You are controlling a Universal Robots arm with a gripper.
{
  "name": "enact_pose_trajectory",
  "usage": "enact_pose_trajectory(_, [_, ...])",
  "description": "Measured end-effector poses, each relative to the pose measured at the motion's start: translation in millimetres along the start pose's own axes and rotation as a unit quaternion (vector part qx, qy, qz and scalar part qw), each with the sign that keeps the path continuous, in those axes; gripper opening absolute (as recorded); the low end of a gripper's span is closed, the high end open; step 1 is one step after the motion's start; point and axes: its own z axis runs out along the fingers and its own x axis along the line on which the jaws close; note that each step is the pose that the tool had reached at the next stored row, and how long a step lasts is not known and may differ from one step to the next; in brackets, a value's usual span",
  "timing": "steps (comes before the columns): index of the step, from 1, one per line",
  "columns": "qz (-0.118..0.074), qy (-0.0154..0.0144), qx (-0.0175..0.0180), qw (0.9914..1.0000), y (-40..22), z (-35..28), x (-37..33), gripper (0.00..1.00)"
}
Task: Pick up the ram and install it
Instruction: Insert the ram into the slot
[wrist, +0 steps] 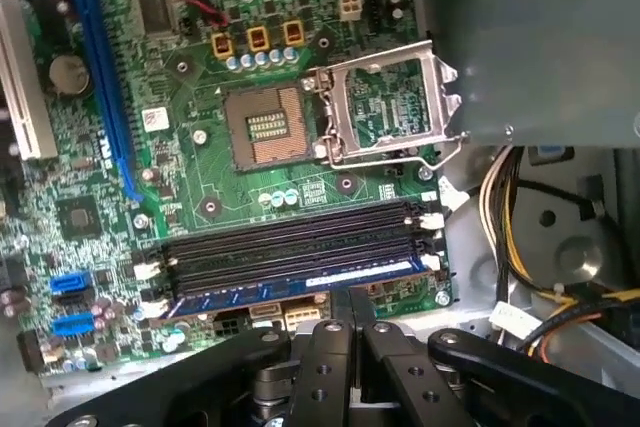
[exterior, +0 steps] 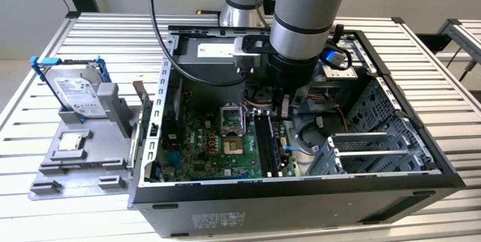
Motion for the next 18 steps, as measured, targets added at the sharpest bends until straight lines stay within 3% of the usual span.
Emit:
enact_pose_trajectory(9, [-0.047, -0.0012, -0.0011, 0.99888, 0.0, 0.0, 0.0, 0.0])
enact_pose_trajectory(18, [-0.054, -0.0014, -0.0013, 0.99856, 0.0, 0.0, 0.0, 0.0])
